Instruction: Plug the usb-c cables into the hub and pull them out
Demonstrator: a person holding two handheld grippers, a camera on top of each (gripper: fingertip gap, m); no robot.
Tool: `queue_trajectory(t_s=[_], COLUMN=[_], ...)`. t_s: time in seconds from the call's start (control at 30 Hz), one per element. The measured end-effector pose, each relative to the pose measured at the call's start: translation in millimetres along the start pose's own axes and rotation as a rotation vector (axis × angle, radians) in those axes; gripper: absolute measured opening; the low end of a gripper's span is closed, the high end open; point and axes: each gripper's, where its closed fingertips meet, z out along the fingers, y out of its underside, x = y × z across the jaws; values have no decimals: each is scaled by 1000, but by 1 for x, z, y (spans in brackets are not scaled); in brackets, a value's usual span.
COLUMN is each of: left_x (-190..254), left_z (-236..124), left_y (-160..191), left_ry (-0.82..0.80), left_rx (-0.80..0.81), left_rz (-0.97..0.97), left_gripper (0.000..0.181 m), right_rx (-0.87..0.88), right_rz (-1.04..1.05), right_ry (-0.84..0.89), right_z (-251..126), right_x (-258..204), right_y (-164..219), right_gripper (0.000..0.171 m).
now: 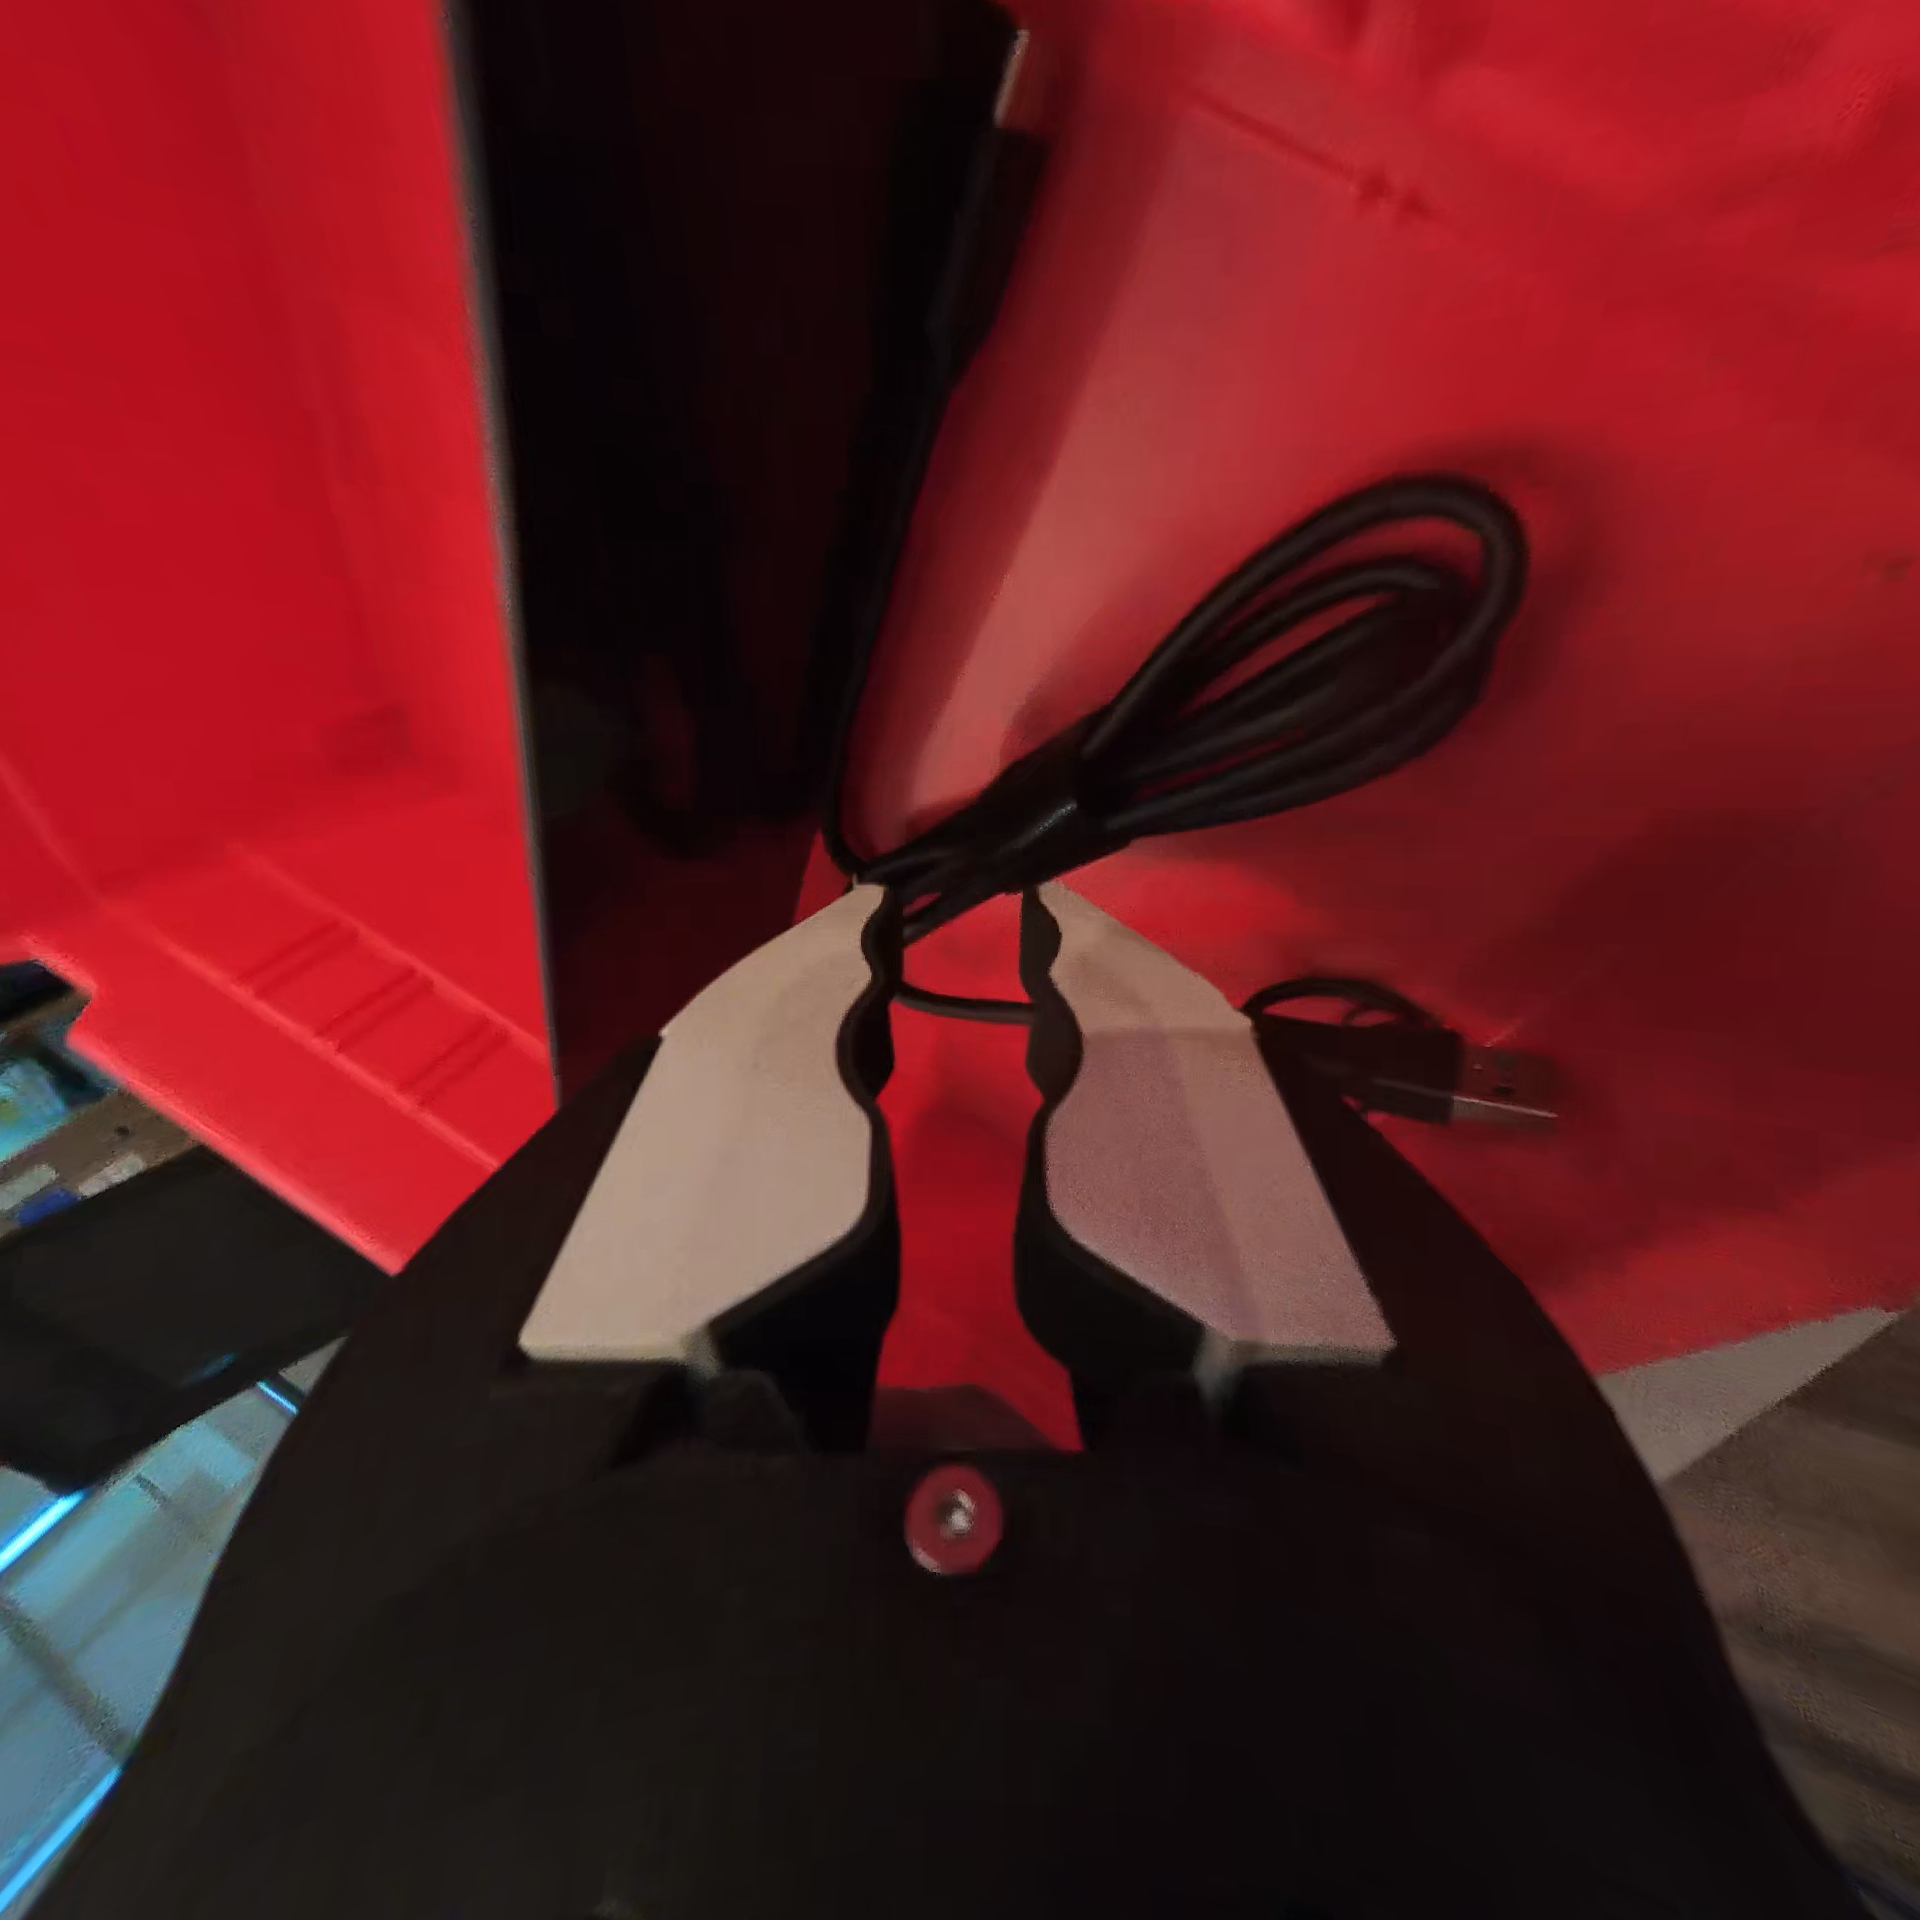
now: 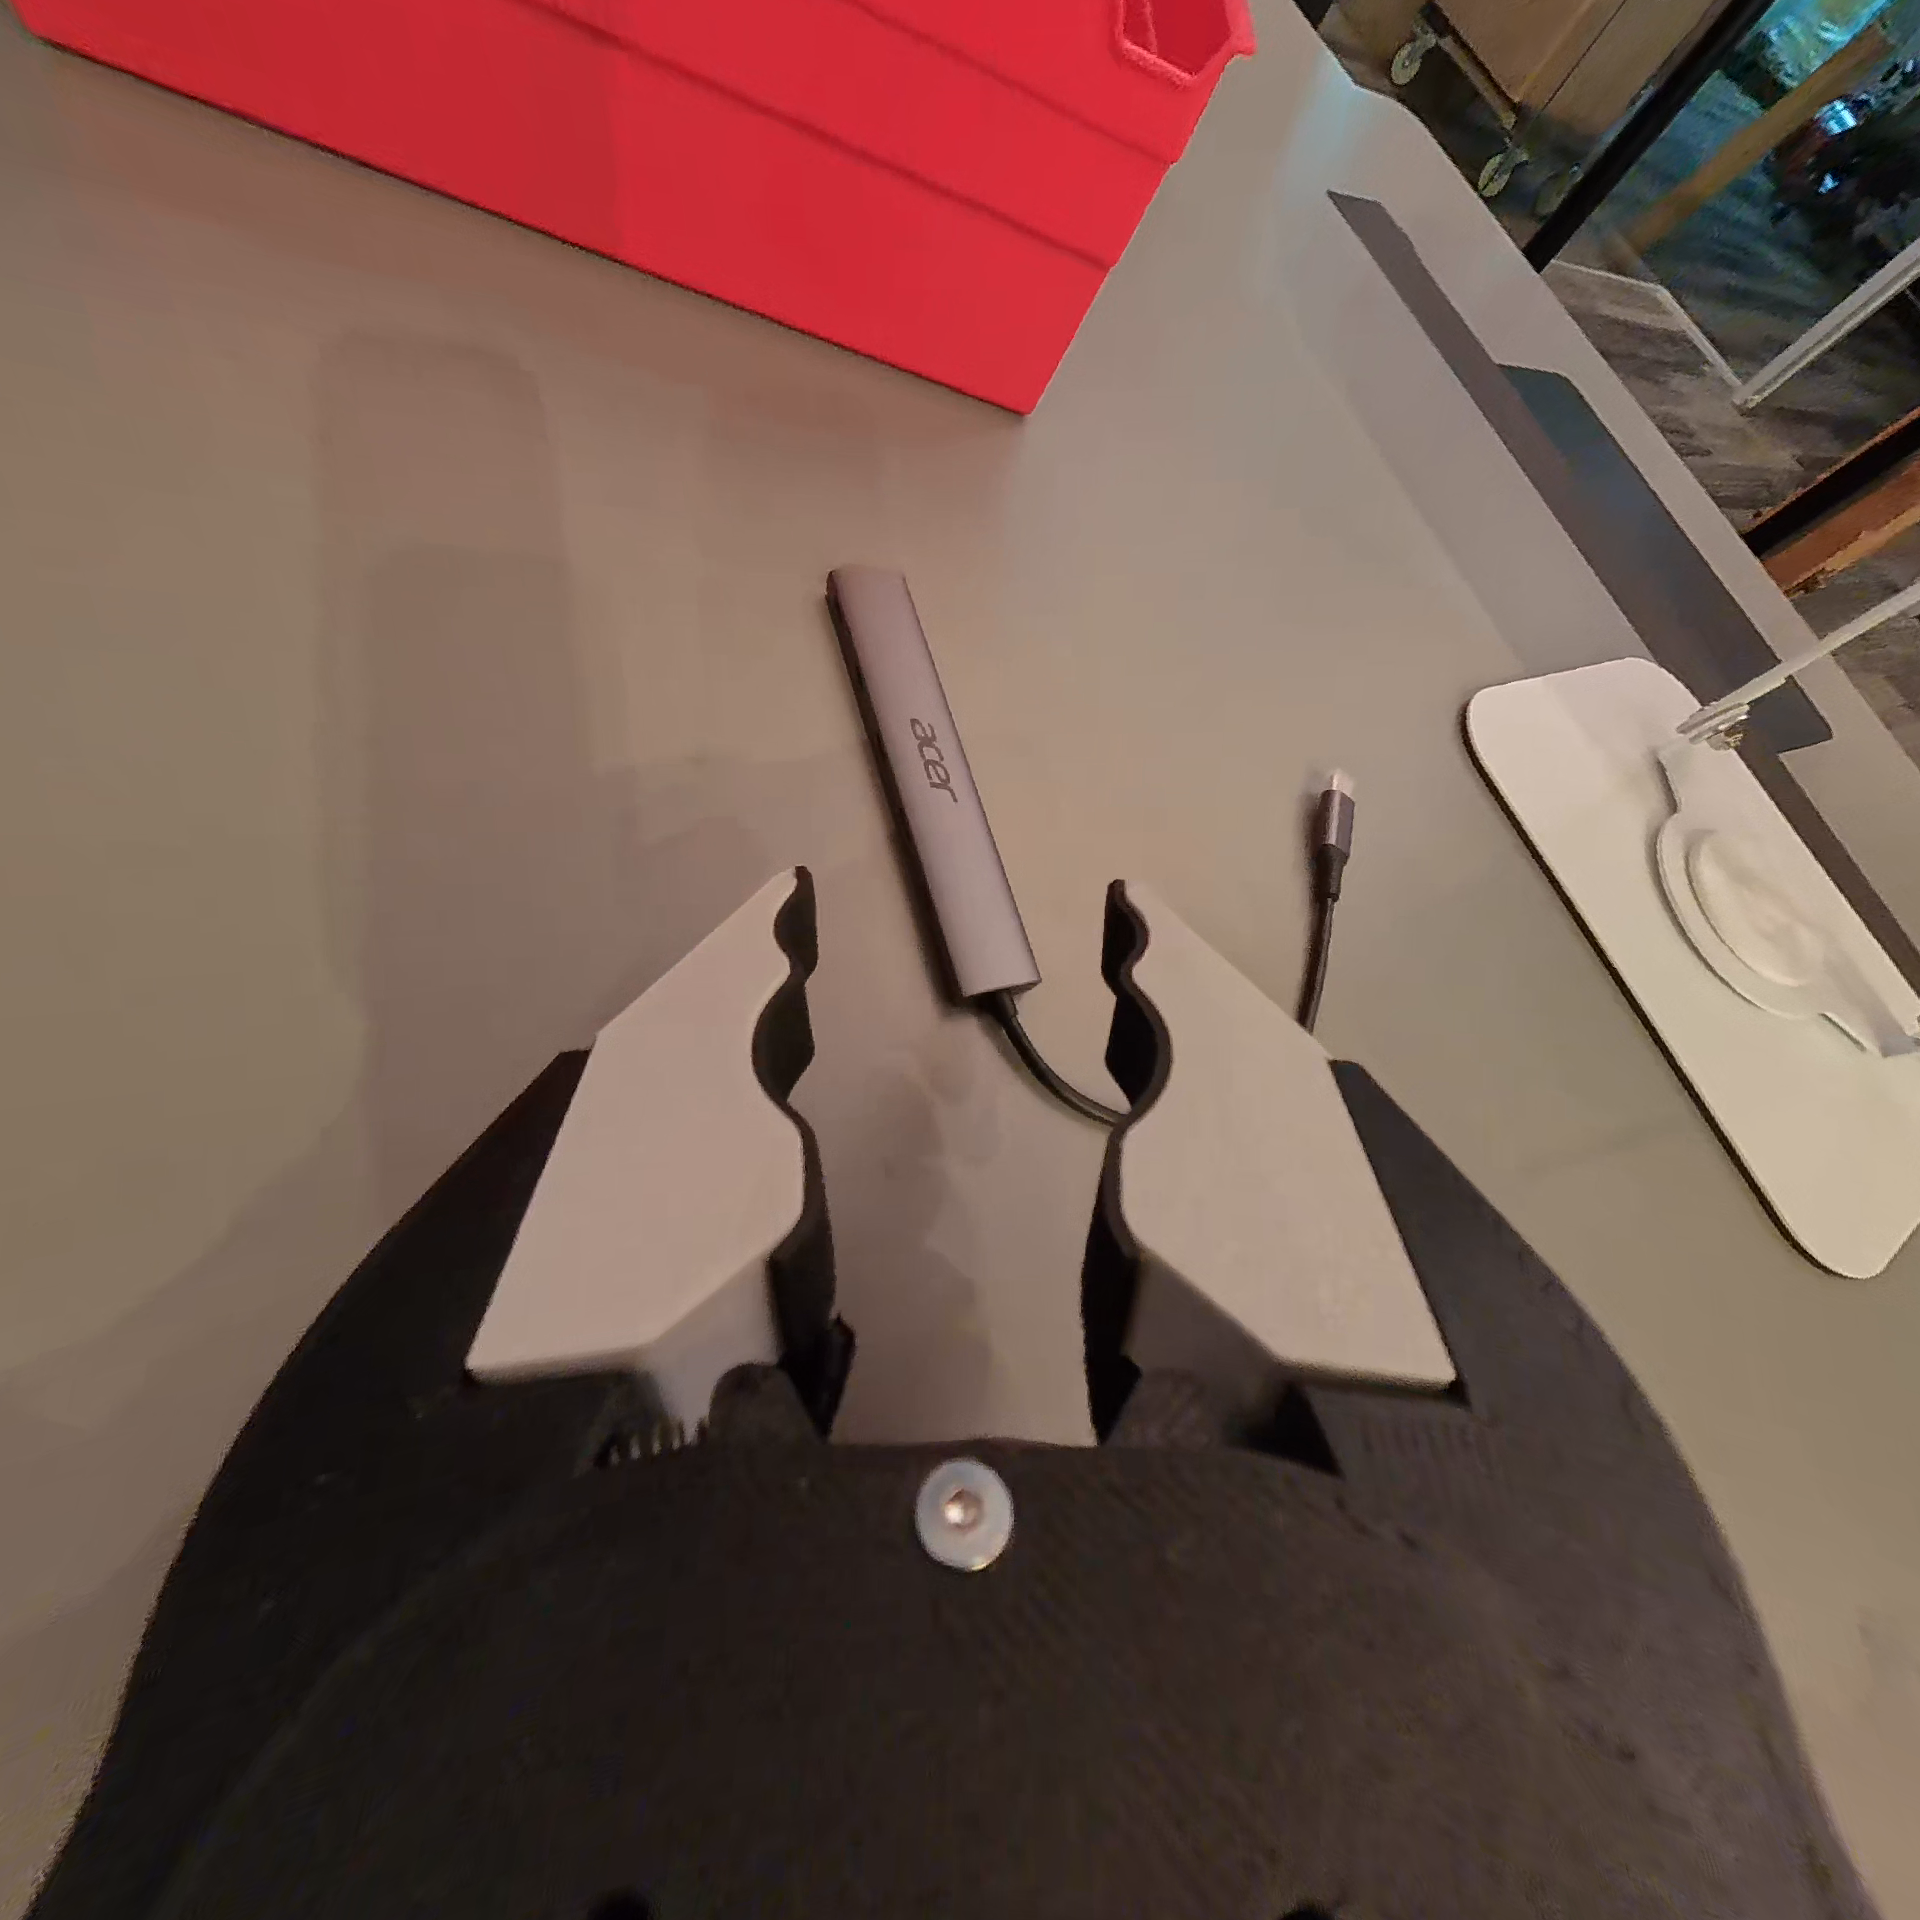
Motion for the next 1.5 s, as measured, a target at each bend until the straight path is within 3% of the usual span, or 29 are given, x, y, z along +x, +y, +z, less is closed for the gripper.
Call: queue_trajectory(t_s=[0.2,0.4,0.6,0.73,0.87,0.97,1.03,1.13,1.33,1.5], left_x=[0,-6,-23,-35,-44,-48,-52,-54,-44,-33], left_z=[10,-4,-58,-104,-145,-166,-177,-185,-161,-109], left_y=[4,11,21,12,-23,-62,-88,-134,-217,-269], left_ry=[12,-42,-162,-249,-308,-312,-318,-306,-202,-67], left_rx=[1,44,127,184,263,345,391,466,532,535], left_rz=[-20,-191,-334,-355,-320,-266,-242,-214,-188,-206], left_gripper=[5,5,4,4,4,4,4,4,4,4], right_rx=[-2,8,4,-18,-117,-162,-182,-241,-366,-387], right_rz=[-10,-6,-1,21,19,16,40,87,303,442], right_ry=[4,6,3,-15,-28,-8,11,57,124,76], right_z=[0,-2,-3,5,18,22,22,14,-14,-35], right_x=[0,1,2,-1,-6,-1,5,18,42,39], right_y=[2,0,1,4,18,24,28,39,68,78], right_gripper=[51,48,47,60,53,25,17,17,16,19])
